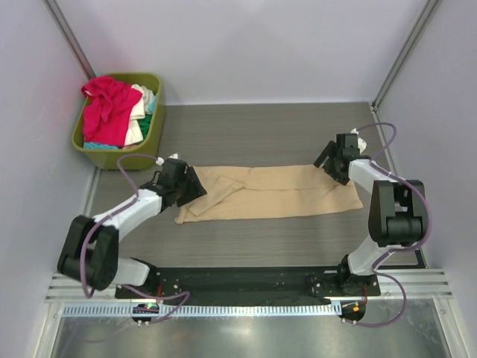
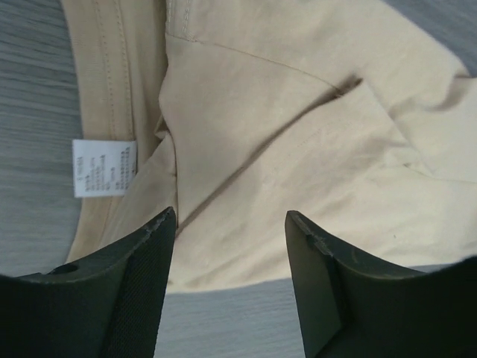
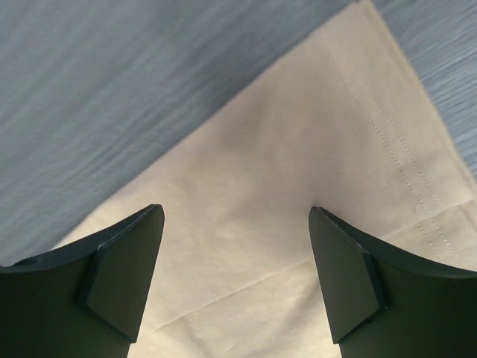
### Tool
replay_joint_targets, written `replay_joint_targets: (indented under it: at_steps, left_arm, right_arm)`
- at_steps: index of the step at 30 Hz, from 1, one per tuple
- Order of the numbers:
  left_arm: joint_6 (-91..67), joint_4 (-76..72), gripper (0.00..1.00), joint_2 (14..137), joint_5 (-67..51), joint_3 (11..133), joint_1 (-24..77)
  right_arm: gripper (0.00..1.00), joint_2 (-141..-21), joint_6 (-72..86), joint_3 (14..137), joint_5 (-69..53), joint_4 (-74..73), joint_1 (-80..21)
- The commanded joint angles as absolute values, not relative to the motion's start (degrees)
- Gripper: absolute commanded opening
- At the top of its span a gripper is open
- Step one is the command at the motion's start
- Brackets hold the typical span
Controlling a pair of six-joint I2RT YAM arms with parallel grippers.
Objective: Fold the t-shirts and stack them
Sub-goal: Fold the tshirt
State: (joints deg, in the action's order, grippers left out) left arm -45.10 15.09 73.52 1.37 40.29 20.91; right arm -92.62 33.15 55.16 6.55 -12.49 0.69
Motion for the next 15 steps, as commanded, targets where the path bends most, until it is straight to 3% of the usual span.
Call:
replay_joint_targets:
  at_steps: [1, 8, 12, 15]
  left_arm:
    - [-47.29, 5.9, 0.61, 81.37, -1.93, 43.76, 21.27]
    - [-48.43, 4.04, 0.56, 96.75, -2.11, 50.0, 22.5]
    - [-48.52, 4.48, 0.55, 105.79, -0.88, 57.2, 22.59]
    - [-47.38, 6.14, 0.55, 112.21, -1.58, 67.73, 22.59]
  right_arm:
    - [0.84, -94.39, 32.61, 53.8, 4.75, -10.73, 0.0]
    - [0.83, -93.25, 37.08, 45.1, -3.49, -8.62, -8.77]
    - [0.82, -92.03, 44.89, 37.63, -5.45, -2.05, -20.63]
    - [0.82, -91.58, 57.62, 32.79, -3.97, 3.85, -37.13]
